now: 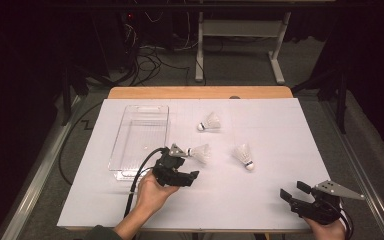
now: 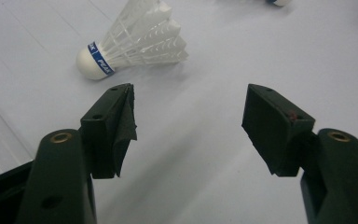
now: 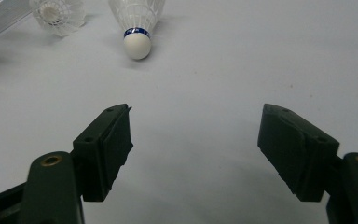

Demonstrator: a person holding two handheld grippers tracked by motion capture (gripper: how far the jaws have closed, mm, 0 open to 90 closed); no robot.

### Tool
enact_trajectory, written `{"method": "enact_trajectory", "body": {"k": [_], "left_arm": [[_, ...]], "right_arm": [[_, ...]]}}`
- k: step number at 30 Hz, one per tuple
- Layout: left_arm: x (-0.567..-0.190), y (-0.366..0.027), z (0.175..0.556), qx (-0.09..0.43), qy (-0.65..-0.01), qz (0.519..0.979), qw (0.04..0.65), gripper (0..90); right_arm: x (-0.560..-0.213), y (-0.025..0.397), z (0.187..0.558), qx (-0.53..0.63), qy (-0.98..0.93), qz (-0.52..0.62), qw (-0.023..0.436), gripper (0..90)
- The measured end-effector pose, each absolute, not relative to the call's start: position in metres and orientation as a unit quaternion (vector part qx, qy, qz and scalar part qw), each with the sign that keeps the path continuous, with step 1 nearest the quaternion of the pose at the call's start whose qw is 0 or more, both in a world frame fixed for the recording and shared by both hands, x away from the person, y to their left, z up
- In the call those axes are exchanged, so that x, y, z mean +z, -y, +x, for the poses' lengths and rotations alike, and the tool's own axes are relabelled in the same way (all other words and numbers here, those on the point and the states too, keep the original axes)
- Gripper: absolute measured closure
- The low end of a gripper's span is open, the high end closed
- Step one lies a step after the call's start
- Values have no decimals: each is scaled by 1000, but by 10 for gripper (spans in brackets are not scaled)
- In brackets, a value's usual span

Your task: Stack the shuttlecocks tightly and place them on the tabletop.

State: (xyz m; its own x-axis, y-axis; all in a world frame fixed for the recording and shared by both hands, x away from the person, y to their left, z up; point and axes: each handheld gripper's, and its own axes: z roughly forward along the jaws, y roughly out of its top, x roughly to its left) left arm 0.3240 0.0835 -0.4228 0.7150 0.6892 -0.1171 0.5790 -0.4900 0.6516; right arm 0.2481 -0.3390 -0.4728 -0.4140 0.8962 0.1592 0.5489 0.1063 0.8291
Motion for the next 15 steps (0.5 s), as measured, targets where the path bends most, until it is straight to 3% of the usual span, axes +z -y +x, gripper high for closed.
{"method": "enact_trajectory", "body": {"k": [15], "left_arm": [[-430, -94, 308, 89, -362, 861, 346, 352]], "right_arm": [[-473, 339, 248, 439, -717, 504, 199, 264]]}}
